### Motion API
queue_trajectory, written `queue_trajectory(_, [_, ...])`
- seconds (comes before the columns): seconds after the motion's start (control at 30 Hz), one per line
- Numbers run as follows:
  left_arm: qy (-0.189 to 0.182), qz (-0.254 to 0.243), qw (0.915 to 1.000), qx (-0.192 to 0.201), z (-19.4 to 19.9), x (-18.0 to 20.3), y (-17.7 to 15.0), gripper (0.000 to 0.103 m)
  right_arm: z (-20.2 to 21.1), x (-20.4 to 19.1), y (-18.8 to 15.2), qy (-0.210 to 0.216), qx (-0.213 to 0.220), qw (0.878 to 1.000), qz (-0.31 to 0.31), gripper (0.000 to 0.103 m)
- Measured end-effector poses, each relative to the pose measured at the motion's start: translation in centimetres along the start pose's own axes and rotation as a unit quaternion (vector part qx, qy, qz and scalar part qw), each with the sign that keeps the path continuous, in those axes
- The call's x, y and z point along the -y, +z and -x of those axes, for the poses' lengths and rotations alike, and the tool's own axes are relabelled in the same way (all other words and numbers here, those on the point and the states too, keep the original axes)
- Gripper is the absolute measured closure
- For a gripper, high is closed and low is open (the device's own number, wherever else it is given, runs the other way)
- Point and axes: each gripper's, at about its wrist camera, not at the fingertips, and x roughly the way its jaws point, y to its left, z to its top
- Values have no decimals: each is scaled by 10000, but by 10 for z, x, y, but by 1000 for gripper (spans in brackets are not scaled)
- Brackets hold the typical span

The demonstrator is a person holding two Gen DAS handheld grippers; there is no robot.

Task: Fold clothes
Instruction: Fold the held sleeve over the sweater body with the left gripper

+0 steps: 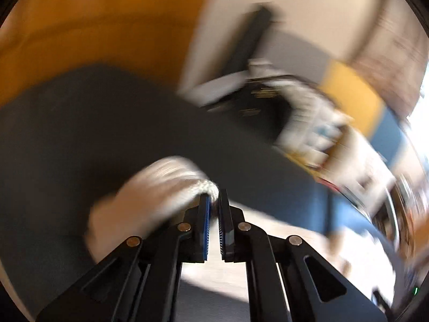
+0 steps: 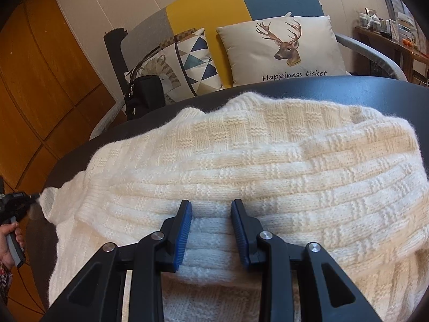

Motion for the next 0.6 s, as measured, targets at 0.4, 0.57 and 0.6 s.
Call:
queue_trajectory(0.4, [-2371,-2280,9441,-206,44,292,-100,98,42,37,7,633,182,9937,-902,72])
queue_trajectory(0.57, [-2480,-2579,9314,-669,32,352,-162,98,68,85,-5,1007,356,9774,-1826,72])
queue_trajectory(0.6, [-2460,-2651,9294,-738,28,360,-174,98,70,95,-8,1029,373,9740,-1985,72])
